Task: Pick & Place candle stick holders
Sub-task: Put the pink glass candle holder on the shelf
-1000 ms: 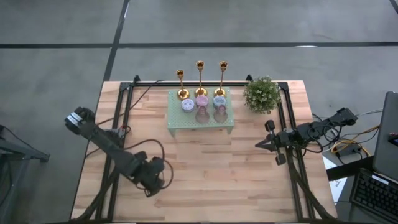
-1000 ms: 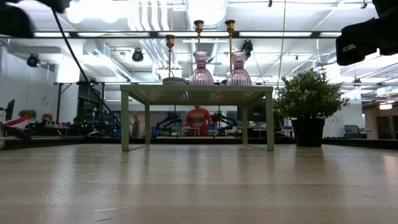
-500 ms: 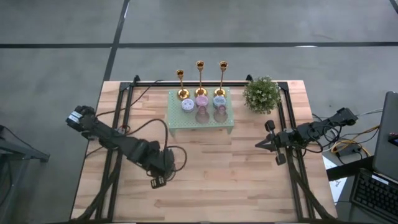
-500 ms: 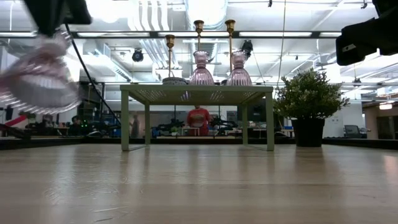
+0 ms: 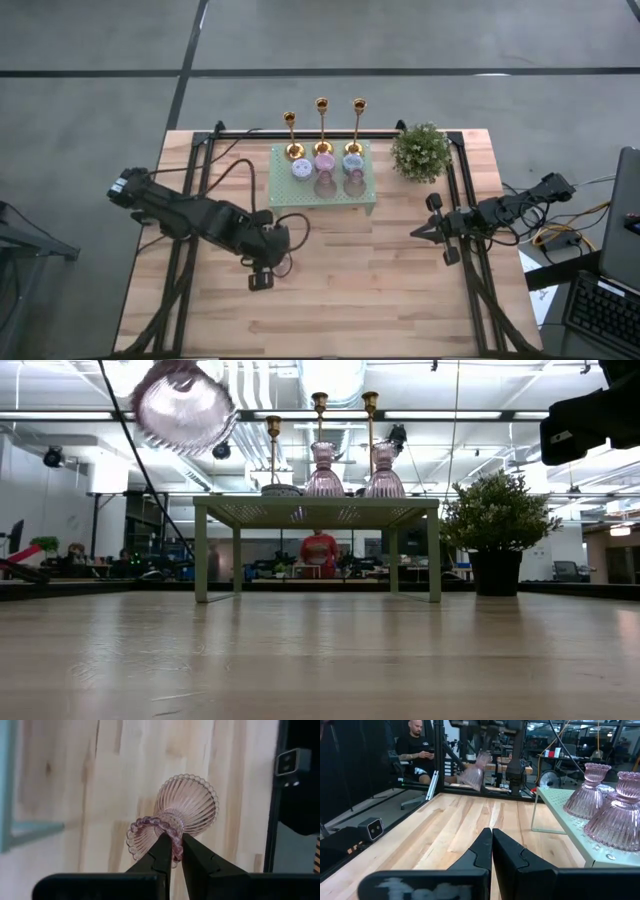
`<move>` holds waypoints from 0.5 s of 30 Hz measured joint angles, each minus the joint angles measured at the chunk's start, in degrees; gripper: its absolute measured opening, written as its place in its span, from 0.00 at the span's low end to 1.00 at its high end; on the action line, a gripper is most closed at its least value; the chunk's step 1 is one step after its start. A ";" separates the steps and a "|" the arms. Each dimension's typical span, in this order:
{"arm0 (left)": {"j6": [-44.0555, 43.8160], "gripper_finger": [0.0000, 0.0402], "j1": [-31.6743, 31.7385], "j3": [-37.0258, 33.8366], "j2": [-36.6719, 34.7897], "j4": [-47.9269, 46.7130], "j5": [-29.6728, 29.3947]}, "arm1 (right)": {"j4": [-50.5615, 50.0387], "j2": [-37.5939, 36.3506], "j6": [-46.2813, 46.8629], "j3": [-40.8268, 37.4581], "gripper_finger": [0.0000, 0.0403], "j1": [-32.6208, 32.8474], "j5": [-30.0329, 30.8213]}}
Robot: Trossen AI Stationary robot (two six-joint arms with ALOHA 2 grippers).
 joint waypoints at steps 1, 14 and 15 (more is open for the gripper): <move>1.02 0.08 0.24 0.86 0.00 0.02 -0.28 | 0.00 -0.02 -0.05 0.00 0.02 0.02 0.00; 14.09 0.08 6.34 7.93 -0.02 0.66 -4.03 | 0.00 0.00 -0.02 0.00 0.02 0.02 0.00; 15.05 0.08 7.00 8.27 -0.02 0.81 -4.04 | 0.00 0.00 -0.03 0.00 0.02 0.00 0.00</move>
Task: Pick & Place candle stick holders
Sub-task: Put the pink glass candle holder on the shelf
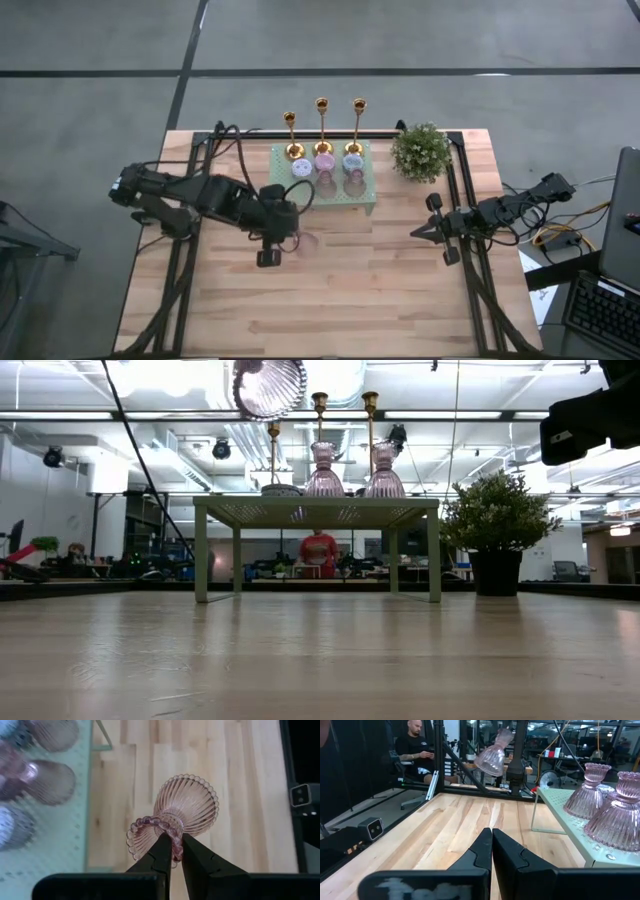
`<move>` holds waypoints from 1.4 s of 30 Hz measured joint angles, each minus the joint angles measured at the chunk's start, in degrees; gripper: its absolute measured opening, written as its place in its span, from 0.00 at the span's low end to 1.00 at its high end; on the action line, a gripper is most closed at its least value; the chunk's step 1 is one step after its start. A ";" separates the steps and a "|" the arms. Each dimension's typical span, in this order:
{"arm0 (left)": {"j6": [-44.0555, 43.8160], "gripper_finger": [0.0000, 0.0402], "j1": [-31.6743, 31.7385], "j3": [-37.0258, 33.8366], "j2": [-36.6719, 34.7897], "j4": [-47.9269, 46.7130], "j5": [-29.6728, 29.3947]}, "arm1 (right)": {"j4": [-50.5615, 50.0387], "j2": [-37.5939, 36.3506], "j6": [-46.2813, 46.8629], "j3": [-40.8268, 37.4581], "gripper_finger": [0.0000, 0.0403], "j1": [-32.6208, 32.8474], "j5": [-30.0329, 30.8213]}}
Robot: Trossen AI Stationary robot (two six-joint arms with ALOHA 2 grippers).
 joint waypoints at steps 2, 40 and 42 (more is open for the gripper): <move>1.99 0.08 1.31 0.37 0.00 0.20 0.00 | 0.00 0.00 -0.06 0.00 0.02 0.02 0.00; 16.35 0.08 16.80 9.96 8.71 -8.47 -6.18 | -0.01 0.00 0.01 -0.02 0.02 0.02 -0.02; 17.66 0.08 16.91 9.96 9.41 -9.59 -6.32 | 0.00 -0.01 -0.06 -0.02 0.02 0.00 -0.01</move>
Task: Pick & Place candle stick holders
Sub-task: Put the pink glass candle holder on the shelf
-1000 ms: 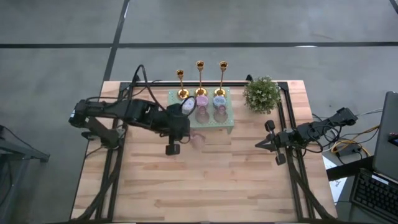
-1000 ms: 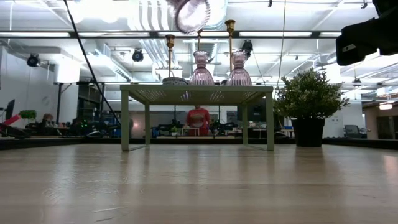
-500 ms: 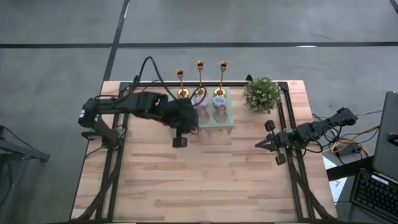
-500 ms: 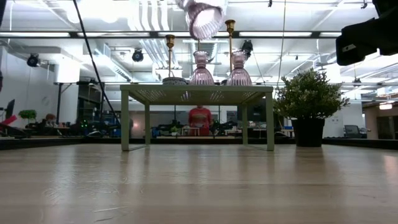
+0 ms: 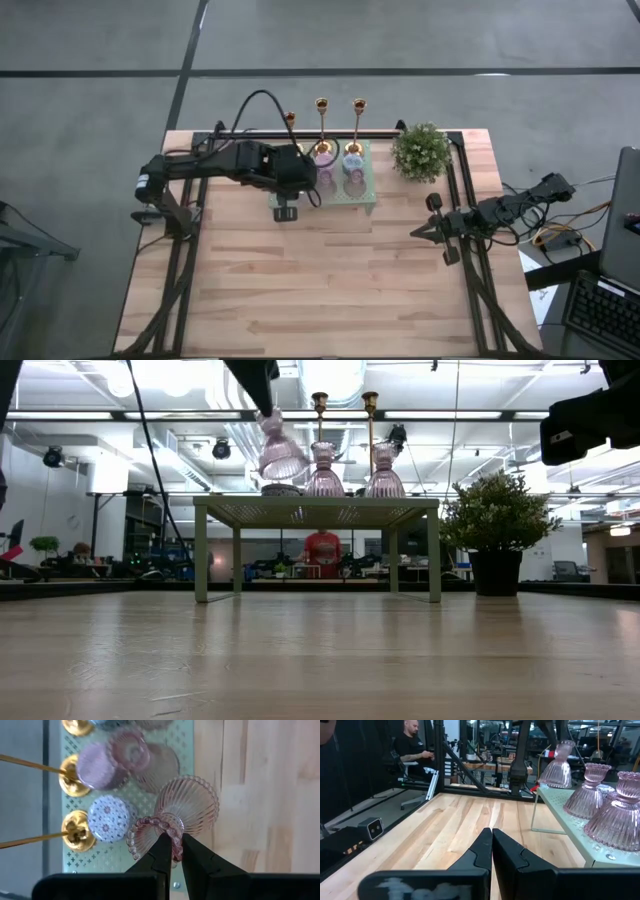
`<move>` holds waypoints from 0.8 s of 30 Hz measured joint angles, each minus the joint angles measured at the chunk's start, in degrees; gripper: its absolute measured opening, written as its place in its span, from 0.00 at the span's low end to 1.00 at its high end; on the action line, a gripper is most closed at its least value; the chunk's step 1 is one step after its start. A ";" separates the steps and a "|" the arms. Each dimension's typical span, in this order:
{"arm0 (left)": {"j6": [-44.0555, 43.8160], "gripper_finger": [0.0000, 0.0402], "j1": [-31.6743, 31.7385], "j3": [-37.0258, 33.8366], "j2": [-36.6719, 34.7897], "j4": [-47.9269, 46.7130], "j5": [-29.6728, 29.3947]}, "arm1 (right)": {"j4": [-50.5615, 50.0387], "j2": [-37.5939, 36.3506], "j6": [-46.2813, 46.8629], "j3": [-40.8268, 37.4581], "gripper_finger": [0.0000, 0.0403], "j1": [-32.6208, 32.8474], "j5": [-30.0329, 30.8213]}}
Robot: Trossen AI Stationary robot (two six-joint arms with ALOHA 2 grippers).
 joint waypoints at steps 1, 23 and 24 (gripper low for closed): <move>0.51 0.08 0.02 0.00 0.50 -0.73 -0.02 | 0.00 -0.01 0.05 0.00 0.02 0.02 0.00; 3.82 0.08 0.47 -0.09 7.09 -5.02 -10.95 | 0.00 0.01 0.07 0.00 0.02 0.00 0.01; 3.82 0.08 0.47 -0.09 7.09 -5.02 -10.93 | 0.00 0.01 0.00 0.00 0.02 0.00 0.01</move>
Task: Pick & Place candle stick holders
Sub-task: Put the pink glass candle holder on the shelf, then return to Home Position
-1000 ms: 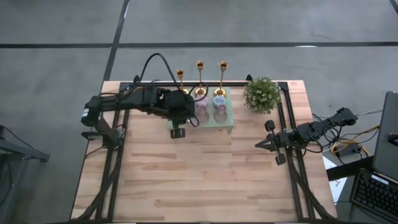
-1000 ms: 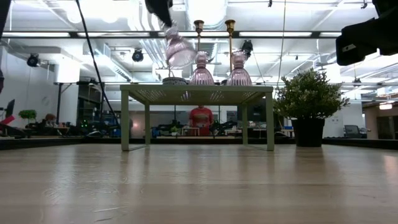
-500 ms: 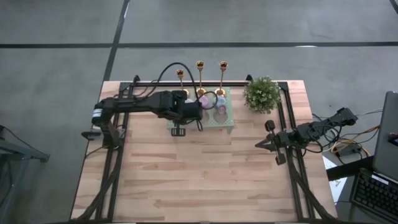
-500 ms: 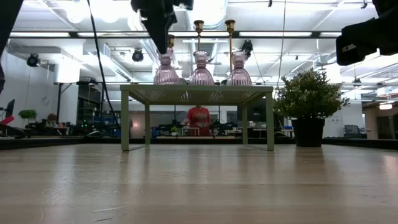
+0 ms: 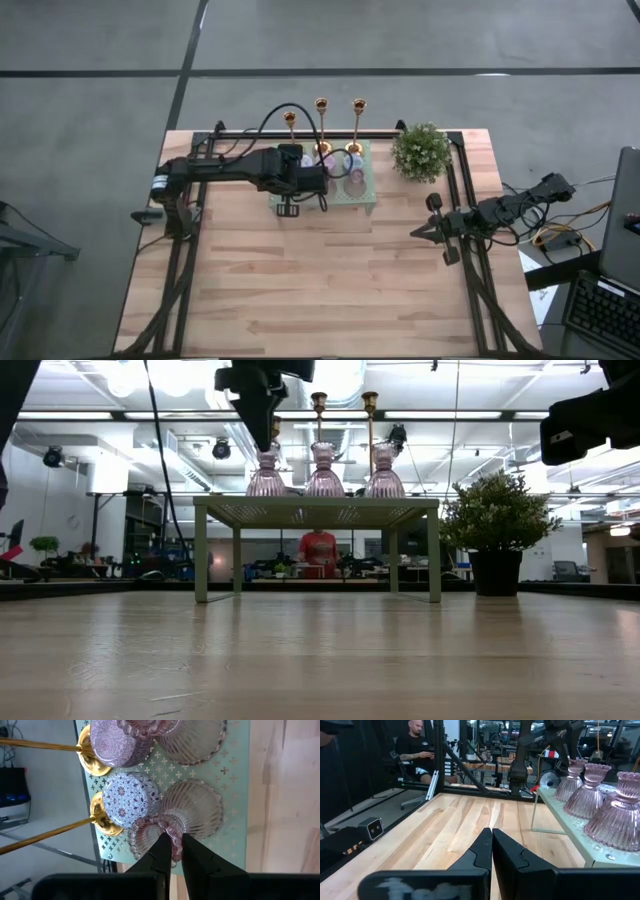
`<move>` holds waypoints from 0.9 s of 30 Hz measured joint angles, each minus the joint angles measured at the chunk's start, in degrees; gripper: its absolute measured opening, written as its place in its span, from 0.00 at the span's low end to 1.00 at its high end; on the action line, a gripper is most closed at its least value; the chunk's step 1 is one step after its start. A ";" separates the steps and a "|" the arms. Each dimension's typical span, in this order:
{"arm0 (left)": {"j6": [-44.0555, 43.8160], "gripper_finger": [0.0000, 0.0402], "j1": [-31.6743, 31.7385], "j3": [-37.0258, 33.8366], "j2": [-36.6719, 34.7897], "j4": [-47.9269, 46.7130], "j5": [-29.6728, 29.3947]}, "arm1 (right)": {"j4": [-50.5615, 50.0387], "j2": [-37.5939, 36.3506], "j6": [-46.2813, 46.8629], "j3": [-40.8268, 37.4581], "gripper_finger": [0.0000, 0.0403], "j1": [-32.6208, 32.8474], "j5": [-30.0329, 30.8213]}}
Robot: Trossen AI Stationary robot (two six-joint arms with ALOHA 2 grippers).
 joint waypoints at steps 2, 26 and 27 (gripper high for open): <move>-0.02 0.08 0.00 0.00 0.00 0.02 0.08 | 0.00 0.00 0.06 0.00 0.02 0.00 -0.01; -5.74 0.40 -0.09 1.42 -2.49 0.33 0.64 | 0.00 0.00 0.00 0.00 0.02 0.02 0.00; -5.97 0.40 -0.09 1.57 -3.06 0.29 0.58 | 0.00 0.01 0.04 0.00 0.02 0.02 0.00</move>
